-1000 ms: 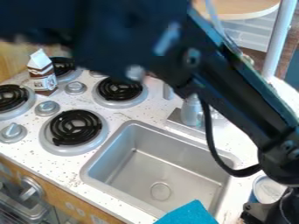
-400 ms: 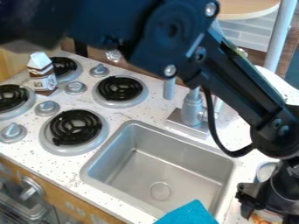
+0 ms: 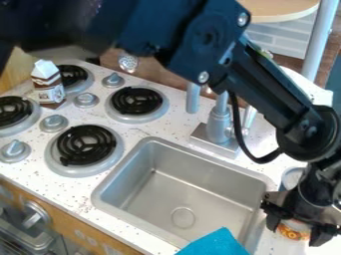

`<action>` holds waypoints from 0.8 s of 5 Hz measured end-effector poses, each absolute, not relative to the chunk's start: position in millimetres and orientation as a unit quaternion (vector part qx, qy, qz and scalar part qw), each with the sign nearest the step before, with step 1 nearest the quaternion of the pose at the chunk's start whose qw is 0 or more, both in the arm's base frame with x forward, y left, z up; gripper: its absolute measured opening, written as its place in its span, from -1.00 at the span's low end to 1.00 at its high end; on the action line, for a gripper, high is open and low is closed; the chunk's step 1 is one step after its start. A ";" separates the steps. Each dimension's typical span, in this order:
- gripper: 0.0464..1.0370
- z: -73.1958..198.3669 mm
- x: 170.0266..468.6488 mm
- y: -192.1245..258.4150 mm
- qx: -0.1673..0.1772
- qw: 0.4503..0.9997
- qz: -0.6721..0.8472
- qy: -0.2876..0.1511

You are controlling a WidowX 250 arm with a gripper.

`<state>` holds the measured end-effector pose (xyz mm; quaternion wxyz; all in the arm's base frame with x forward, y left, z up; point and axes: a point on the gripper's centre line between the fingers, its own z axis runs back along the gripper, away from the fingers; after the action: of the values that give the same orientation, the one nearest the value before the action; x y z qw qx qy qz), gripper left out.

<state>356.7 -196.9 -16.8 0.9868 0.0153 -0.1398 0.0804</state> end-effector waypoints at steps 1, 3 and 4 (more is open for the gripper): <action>0.93 -17.0 368.2 -196.2 0.013 0.986 0.084 -0.144; 0.93 -20.1 395.8 -201.8 0.008 0.985 0.077 -0.153; 0.93 -18.3 404.6 -208.5 0.002 0.986 0.066 -0.156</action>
<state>404.6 -208.5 -18.3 0.9855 0.0025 -0.1562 0.0658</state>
